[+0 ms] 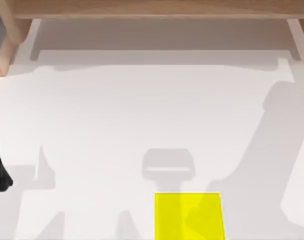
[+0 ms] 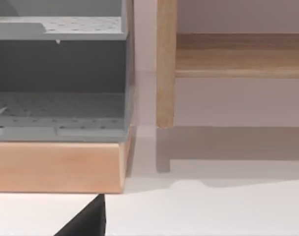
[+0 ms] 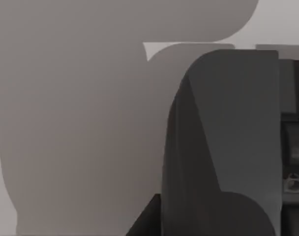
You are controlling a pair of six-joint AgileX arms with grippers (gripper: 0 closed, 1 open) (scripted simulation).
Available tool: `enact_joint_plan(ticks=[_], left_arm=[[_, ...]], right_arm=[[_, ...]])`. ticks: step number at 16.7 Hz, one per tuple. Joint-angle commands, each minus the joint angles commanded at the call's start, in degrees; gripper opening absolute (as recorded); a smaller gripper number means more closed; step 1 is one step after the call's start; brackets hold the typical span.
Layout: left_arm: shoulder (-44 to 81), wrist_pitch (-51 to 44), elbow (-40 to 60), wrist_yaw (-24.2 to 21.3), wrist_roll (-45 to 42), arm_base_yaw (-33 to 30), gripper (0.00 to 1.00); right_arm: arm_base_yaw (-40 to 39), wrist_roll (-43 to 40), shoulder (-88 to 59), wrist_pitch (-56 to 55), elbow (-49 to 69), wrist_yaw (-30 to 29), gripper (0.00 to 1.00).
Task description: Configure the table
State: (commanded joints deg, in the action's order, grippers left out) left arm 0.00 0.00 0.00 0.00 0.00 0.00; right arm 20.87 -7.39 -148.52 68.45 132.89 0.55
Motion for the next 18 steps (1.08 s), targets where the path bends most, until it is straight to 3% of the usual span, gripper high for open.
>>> enact_joint_plan(ticks=[9,13,18], left_arm=[[0.0,0.0,0.0,0.0,0.0,0.0,1.0],[0.0,0.0,0.0,0.0,0.0,0.0,1.0],[0.0,0.0,0.0,0.0,0.0,0.0,1.0]], right_arm=[[0.5,2.0,3.2,0.3,-0.8,0.1,0.0],[-0.5,9.8,12.4,1.7,-4.3,-0.7,0.0],[-7.7,24.5,27.1,4.0,-10.7,-3.7,0.0]])
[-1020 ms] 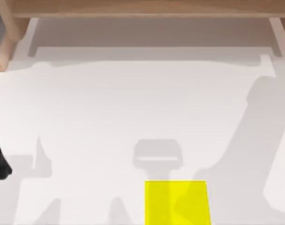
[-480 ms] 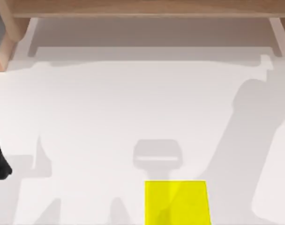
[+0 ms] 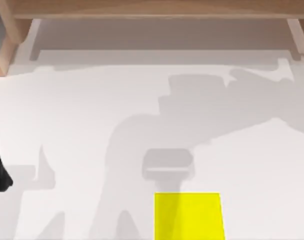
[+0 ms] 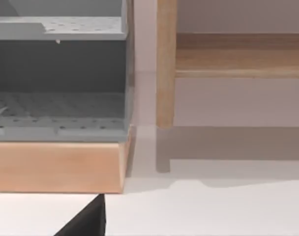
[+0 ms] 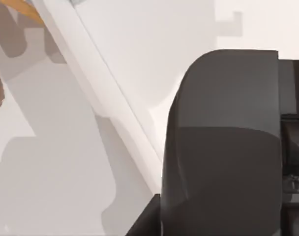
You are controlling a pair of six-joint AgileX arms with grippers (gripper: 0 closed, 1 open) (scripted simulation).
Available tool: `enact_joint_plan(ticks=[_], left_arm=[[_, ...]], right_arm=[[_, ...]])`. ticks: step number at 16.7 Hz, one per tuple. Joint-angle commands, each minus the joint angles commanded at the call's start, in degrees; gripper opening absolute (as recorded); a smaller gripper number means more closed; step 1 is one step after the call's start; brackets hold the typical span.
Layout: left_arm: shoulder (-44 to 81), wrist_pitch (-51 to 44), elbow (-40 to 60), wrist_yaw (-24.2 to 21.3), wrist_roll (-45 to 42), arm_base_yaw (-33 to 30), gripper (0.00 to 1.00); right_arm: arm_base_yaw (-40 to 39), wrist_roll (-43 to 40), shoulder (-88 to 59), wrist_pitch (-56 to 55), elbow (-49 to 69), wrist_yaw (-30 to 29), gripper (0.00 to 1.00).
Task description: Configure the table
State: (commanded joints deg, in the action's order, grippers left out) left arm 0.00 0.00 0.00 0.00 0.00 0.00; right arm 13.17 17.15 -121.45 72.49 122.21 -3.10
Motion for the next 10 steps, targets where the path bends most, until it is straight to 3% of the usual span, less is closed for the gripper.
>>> enact_joint_plan(ticks=[5,10], left_arm=[[0.0,0.0,0.0,0.0,0.0,0.0,1.0],[0.0,0.0,0.0,0.0,0.0,0.0,1.0]], right_arm=[[-13.3,15.4,13.6,-0.6,-8.7,-3.1,0.0],[-30.6,26.9,21.9,-5.5,-20.1,-2.6,0.0]])
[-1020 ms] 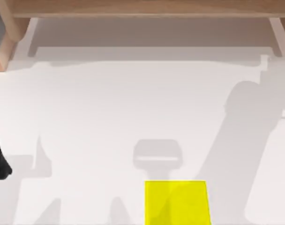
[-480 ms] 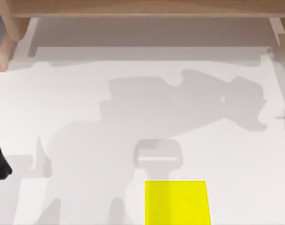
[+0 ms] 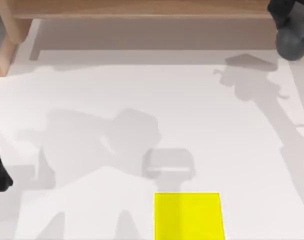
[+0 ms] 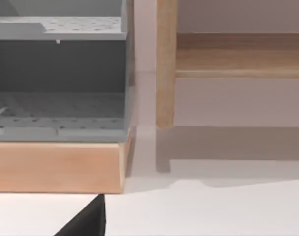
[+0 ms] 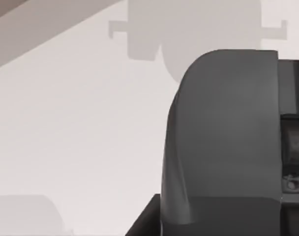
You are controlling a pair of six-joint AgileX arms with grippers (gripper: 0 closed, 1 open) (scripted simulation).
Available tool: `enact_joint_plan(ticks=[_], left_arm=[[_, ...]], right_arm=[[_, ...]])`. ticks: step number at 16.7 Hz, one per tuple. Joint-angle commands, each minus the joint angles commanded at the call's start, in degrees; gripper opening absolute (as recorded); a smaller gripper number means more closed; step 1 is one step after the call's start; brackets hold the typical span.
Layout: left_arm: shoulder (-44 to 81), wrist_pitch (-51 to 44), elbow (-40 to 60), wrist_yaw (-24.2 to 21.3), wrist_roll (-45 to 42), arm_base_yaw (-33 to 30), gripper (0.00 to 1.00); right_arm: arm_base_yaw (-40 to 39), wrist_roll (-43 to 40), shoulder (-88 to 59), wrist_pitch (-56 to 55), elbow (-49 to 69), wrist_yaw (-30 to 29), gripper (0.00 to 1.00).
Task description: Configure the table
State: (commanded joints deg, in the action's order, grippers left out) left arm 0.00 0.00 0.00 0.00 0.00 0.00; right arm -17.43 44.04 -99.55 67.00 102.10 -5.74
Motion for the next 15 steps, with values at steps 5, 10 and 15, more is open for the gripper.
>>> enact_joint_plan(ticks=[5,10,15], left_arm=[[0.0,0.0,0.0,0.0,0.0,0.0,1.0],[0.0,0.0,0.0,0.0,0.0,0.0,1.0],[0.0,0.0,0.0,0.0,0.0,0.0,1.0]], right_arm=[[-17.7,5.4,1.8,-8.3,-12.9,3.4,0.0],[-30.6,7.9,-1.3,-15.6,-25.7,4.4,0.0],[-37.4,10.6,-4.9,-19.6,-35.1,1.7,0.0]])
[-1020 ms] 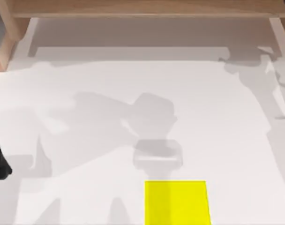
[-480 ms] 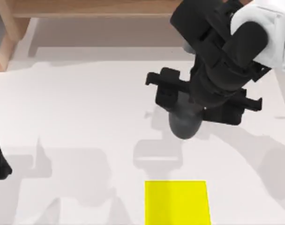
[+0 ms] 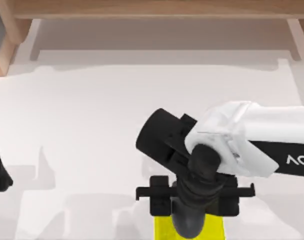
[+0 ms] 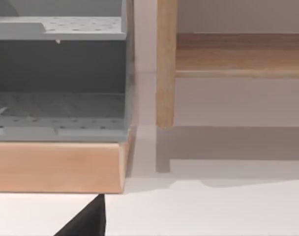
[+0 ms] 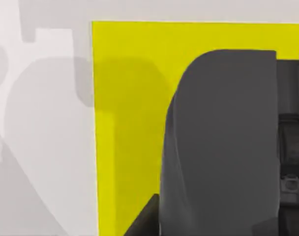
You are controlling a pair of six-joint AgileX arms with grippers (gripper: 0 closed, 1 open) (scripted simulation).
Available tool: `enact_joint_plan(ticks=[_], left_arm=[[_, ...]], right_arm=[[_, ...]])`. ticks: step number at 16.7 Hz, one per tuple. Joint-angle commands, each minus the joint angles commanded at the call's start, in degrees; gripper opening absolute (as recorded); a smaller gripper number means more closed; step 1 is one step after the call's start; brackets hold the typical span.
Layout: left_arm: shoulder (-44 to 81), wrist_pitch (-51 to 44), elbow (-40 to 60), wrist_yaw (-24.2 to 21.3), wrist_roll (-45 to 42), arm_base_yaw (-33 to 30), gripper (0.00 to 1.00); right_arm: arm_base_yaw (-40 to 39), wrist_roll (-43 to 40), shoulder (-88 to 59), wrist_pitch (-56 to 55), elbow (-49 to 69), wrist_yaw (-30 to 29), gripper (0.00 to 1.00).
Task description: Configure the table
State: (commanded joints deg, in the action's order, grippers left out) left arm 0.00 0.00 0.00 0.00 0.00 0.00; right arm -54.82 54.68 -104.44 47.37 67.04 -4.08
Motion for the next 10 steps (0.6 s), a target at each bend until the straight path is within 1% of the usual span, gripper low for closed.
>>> enact_joint_plan(ticks=[3,10], left_arm=[[0.0,0.0,0.0,0.0,0.0,0.0,1.0],[0.0,0.0,0.0,0.0,0.0,0.0,1.0]], right_arm=[[-1.1,0.7,-0.8,-0.5,-1.8,-0.9,0.0],[-0.5,1.2,-0.5,-1.4,-1.5,-0.8,0.0]])
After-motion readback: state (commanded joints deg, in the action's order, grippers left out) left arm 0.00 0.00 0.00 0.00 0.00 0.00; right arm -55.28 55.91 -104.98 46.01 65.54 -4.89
